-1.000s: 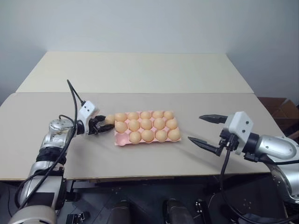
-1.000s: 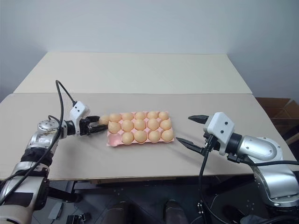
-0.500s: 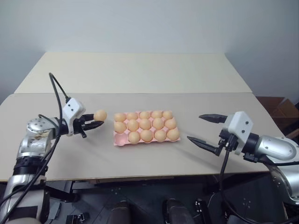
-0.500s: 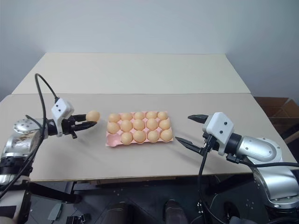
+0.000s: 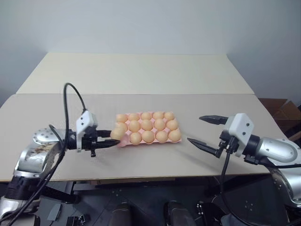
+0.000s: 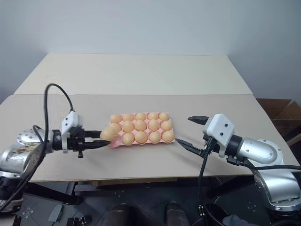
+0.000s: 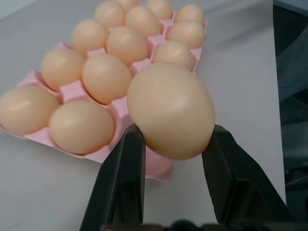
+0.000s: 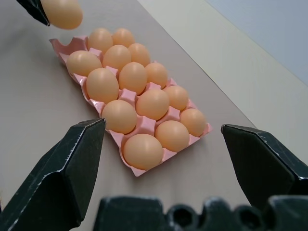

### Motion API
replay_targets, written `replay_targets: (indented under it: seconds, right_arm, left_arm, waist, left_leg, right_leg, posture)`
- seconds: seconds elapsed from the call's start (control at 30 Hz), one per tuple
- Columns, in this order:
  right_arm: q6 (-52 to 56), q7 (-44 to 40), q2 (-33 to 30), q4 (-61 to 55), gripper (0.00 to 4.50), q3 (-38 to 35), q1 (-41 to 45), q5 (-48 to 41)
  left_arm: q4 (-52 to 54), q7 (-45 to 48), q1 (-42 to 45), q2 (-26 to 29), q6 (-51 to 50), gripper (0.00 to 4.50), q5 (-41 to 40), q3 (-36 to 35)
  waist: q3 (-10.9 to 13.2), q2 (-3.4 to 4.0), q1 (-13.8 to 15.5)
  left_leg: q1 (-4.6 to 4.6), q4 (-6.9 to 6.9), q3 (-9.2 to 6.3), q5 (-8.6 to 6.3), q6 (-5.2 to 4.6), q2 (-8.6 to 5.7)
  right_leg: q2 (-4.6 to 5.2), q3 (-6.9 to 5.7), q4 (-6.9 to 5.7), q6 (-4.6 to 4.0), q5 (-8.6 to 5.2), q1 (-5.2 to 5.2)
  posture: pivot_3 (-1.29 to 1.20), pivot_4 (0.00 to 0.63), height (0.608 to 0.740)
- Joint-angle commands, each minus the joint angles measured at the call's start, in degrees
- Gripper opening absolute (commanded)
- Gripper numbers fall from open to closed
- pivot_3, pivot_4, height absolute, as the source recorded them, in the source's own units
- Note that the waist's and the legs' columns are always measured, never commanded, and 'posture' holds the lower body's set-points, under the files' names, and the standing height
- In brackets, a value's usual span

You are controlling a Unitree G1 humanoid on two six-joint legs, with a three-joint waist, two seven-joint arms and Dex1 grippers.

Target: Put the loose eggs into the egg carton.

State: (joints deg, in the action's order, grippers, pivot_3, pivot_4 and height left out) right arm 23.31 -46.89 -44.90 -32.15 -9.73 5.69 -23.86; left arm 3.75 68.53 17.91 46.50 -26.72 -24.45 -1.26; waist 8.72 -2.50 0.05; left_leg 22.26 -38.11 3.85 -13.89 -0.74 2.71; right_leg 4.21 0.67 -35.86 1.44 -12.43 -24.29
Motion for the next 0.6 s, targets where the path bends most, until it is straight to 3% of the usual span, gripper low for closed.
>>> replay_targets:
  seconds: [0.03, 0.23, 0.43, 0.6]
  right_arm:
    - [0.42, 1.25, -0.06, -2.43, 4.50, -1.43, -0.19, -0.63]
    - [0.73, 1.76, -0.31, -2.66, 4.50, -1.84, -0.21, -0.91]
    - [0.26, 1.15, -0.56, -1.69, 4.50, -1.71, 0.52, -0.98]
    - [-1.54, -1.25, -0.66, 2.02, 4.50, -1.19, 2.33, -0.91]
  left_arm:
    - [-0.28, -0.57, 1.54, 0.48, -0.22, 2.39, 0.60, -0.06]
    - [-0.85, -1.24, 2.23, 2.39, -0.20, 4.38, -0.59, -3.71]
    - [1.38, -1.71, -1.12, 4.66, 0.35, 4.47, -3.49, -11.05]
    - [5.26, 0.43, -10.57, 6.95, -1.08, 4.47, -9.83, -24.57]
  waist:
    - [0.00, 0.00, 0.01]
    - [0.00, 0.00, -0.06]
    - [0.00, 0.00, -0.20]
    - [0.01, 0.01, -0.83]
  left_leg:
    - [0.01, 0.00, 0.00, 0.00, 0.00, 0.00]
    - [0.04, 0.00, 0.00, 0.00, 0.00, 0.00]
    - [0.02, 0.01, 0.01, 0.00, 0.00, 0.02]
    - [0.03, 0.01, 0.04, -0.01, 0.00, 0.05]
  right_leg:
    - [0.00, 0.00, 0.01, 0.00, 0.00, -0.01]
    - [0.01, 0.01, 0.03, -0.04, 0.01, -0.02]
    - [0.01, 0.01, 0.03, -0.05, 0.01, -0.03]
    - [0.04, 0.02, 0.04, -0.09, 0.03, -0.06]
  posture:
    - [0.00, 0.150, 0.740]
    - [0.00, 0.150, 0.740]
    - [0.00, 0.150, 0.740]
    - [0.00, 0.150, 0.740]
